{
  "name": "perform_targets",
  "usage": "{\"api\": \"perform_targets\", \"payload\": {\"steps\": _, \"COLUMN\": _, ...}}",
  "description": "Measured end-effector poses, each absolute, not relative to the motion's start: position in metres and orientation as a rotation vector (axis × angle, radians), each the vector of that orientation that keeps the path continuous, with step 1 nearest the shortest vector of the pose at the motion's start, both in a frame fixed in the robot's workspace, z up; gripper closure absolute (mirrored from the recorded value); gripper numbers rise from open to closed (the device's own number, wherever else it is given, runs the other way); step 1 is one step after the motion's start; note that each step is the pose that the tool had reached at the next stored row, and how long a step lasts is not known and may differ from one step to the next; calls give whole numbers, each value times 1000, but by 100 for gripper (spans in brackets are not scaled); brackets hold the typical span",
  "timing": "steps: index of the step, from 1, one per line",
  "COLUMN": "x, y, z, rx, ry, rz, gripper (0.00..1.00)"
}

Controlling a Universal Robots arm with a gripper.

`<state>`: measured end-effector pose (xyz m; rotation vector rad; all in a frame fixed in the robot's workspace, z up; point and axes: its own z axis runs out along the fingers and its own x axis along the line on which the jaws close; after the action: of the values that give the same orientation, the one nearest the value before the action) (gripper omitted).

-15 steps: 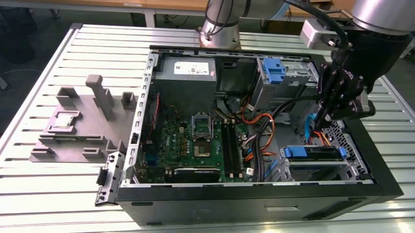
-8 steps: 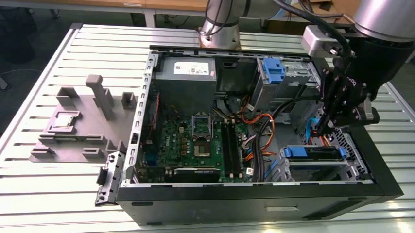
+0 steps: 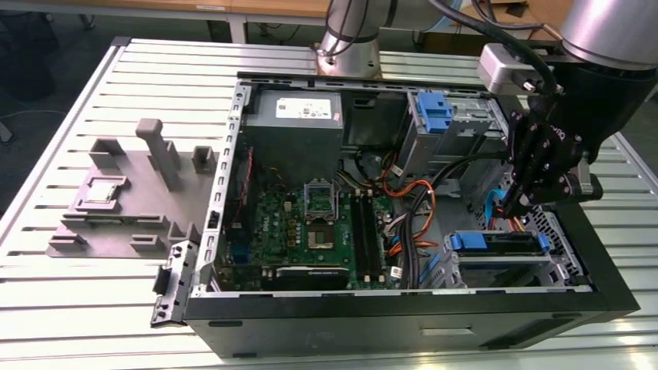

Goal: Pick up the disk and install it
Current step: 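Insert the second disk wire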

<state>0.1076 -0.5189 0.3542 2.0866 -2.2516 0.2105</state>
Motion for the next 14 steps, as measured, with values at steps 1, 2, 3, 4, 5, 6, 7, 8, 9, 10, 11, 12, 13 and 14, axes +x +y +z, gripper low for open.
{"api": "perform_targets", "payload": {"steps": 1, "x": 108, "y": -519, "z": 354, "rx": 2087, "ry": -2252, "rz": 211, "gripper": 84}}
{"api": "perform_targets", "payload": {"steps": 2, "x": 108, "y": -519, "z": 354, "rx": 2087, "ry": -2252, "rz": 211, "gripper": 84}}
{"api": "perform_targets", "payload": {"steps": 3, "x": 108, "y": -519, "z": 354, "rx": 2087, "ry": -2252, "rz": 211, "gripper": 84}}
{"api": "perform_targets", "payload": {"steps": 4, "x": 108, "y": -519, "z": 354, "rx": 2087, "ry": -2252, "rz": 211, "gripper": 84}}
{"api": "perform_targets", "payload": {"steps": 5, "x": 108, "y": -519, "z": 354, "rx": 2087, "ry": -2251, "rz": 211, "gripper": 84}}
{"api": "perform_targets", "payload": {"steps": 6, "x": 108, "y": -520, "z": 354, "rx": 2087, "ry": -2251, "rz": 211, "gripper": 84}}
{"api": "perform_targets", "payload": {"steps": 7, "x": 107, "y": -520, "z": 354, "rx": 2087, "ry": -2251, "rz": 211, "gripper": 84}}
{"api": "perform_targets", "payload": {"steps": 8, "x": 107, "y": -520, "z": 354, "rx": 2088, "ry": -2251, "rz": 211, "gripper": 84}}
{"api": "perform_targets", "payload": {"steps": 9, "x": 106, "y": -521, "z": 354, "rx": 2091, "ry": -2250, "rz": 213, "gripper": 84}}
{"api": "perform_targets", "payload": {"steps": 10, "x": 105, "y": -521, "z": 354, "rx": 2094, "ry": -2249, "rz": 216, "gripper": 84}}
{"api": "perform_targets", "payload": {"steps": 11, "x": 104, "y": -521, "z": 354, "rx": 2098, "ry": -2248, "rz": 219, "gripper": 84}}
{"api": "perform_targets", "payload": {"steps": 12, "x": 103, "y": -522, "z": 354, "rx": 2100, "ry": -2248, "rz": 221, "gripper": 84}}
{"api": "perform_targets", "payload": {"steps": 13, "x": 102, "y": -522, "z": 354, "rx": 2103, "ry": -2248, "rz": 224, "gripper": 84}}
{"api": "perform_targets", "payload": {"steps": 14, "x": 102, "y": -523, "z": 354, "rx": 2105, "ry": -2249, "rz": 228, "gripper": 84}}
